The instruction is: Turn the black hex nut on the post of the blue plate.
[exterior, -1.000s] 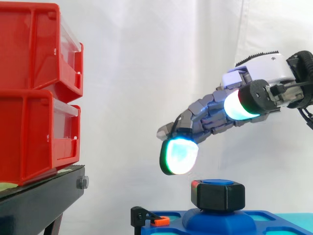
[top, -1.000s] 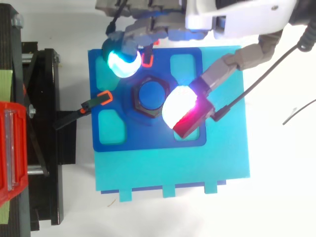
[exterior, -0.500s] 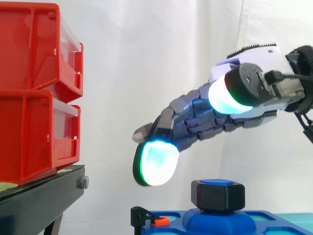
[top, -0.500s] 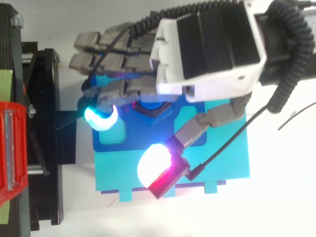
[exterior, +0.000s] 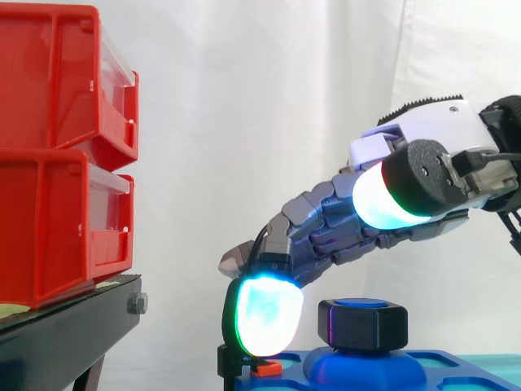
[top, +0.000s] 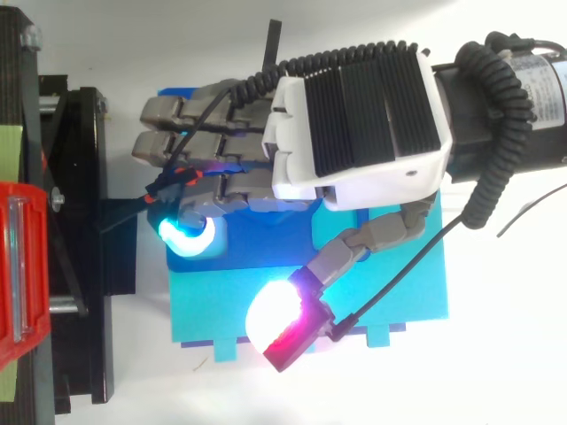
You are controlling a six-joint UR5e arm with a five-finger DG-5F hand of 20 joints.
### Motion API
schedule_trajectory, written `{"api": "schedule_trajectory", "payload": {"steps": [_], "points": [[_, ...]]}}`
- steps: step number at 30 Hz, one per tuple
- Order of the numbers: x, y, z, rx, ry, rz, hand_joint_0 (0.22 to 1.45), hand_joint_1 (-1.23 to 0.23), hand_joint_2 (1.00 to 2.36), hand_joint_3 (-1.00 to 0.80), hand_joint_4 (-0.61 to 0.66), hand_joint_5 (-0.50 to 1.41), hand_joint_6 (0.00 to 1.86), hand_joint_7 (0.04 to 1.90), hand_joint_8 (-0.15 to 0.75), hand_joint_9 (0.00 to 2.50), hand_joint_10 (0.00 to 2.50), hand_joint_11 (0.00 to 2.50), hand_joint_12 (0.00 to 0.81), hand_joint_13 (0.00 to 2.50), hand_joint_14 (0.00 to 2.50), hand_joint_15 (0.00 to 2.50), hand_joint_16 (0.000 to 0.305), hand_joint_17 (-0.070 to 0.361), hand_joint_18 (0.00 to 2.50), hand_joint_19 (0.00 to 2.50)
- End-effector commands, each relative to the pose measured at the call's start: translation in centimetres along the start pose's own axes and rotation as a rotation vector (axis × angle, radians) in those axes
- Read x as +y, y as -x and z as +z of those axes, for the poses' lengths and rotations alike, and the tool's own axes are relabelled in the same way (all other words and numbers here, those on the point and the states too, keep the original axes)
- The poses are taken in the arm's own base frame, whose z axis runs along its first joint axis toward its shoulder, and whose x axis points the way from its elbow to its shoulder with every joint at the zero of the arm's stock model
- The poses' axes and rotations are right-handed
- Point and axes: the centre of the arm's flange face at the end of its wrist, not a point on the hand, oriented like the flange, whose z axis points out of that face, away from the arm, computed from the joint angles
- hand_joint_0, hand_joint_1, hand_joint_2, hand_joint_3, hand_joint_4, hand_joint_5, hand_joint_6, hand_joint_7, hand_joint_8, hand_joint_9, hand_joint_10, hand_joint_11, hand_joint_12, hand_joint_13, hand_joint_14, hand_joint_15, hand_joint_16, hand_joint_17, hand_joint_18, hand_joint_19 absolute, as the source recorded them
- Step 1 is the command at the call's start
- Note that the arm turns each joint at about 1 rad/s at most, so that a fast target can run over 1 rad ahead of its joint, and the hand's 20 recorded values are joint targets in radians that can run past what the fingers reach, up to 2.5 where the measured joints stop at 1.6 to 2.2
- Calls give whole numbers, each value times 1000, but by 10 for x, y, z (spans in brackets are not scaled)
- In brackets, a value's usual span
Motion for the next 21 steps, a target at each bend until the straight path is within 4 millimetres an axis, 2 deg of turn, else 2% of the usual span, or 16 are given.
{"api": "schedule_trajectory", "payload": {"steps": [1,4,21], "points": [[-3,-6,0,4,-3,1,455,-197,1000,-500,254,-224,503,812,264,87,0,0,377,64,0,34,57,128,67,313],[-3,-6,-1,9,-3,2,457,-242,1000,-500,263,-212,503,791,274,150,0,0,384,133,0,0,58,131,168,260],[-15,-3,-9,34,-13,6,461,-240,1000,-500,299,-197,503,846,280,202,0,0,381,190,0,5,58,130,243,276]]}}
